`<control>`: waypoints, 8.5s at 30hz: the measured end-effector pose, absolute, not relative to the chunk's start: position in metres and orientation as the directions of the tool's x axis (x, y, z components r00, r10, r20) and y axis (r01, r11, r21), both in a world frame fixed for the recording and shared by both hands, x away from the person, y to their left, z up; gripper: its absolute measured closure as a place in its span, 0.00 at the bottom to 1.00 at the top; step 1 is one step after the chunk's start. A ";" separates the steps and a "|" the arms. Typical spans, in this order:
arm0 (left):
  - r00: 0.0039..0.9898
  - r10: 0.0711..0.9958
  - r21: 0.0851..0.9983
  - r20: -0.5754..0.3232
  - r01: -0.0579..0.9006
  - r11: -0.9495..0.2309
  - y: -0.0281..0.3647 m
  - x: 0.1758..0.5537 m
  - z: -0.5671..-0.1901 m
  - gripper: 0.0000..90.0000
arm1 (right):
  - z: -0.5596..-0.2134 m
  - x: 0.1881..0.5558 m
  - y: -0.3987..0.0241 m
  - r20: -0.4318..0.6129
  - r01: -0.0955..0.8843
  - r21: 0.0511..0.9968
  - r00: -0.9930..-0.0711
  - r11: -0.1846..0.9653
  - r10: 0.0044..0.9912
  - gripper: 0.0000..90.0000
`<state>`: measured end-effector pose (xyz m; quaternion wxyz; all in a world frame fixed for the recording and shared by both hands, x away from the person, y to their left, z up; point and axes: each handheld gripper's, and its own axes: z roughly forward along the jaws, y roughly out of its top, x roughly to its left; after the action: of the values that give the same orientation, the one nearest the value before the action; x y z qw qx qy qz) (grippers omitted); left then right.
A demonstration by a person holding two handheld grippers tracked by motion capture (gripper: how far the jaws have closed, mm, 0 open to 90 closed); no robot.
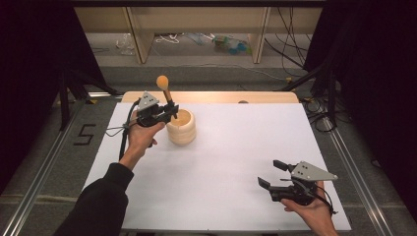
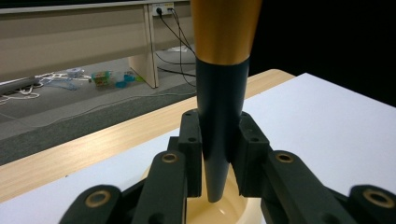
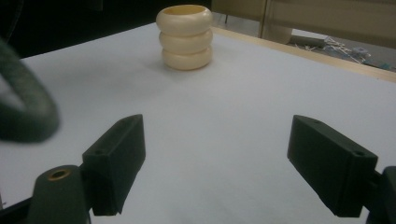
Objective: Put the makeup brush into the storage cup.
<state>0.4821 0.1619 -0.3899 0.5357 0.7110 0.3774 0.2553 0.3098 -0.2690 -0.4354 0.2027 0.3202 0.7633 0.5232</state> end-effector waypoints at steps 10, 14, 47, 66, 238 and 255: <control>0.582 0.812 0.947 -0.045 0.284 -0.151 0.154 0.493 -0.396 0.84 | -0.435 0.310 -0.269 0.026 0.276 0.929 -0.714 0.247 0.700 0.23; 0.580 0.813 0.943 -0.049 0.296 -0.154 0.152 0.496 -0.400 0.84 | -0.435 0.310 -0.269 0.027 0.276 0.929 -0.714 0.247 0.699 0.23; 0.560 0.825 0.907 -0.074 0.382 -0.178 0.151 0.508 -0.429 0.84 | -0.435 0.310 -0.269 0.026 0.279 0.926 -0.717 0.253 0.697 0.23; 0.568 0.819 0.893 -0.078 0.404 -0.196 0.149 0.510 -0.434 0.84 | -0.435 0.310 -0.268 0.027 0.277 0.927 -0.720 0.251 0.693 0.23; 0.700 0.709 0.959 -0.087 0.253 -0.132 0.202 0.318 -0.441 0.26 | -0.436 0.308 -0.263 0.041 0.282 0.930 -0.719 0.237 0.694 0.19; 0.701 0.707 0.957 -0.089 0.256 -0.133 0.202 0.318 -0.442 0.25 | -0.436 0.309 -0.264 0.045 0.284 0.930 -0.717 0.233 0.695 0.19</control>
<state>0.3180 0.2023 -0.4419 0.5688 0.7261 0.3317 0.1983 0.3086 -0.2636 -0.4358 0.1943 0.3219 0.7608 0.5289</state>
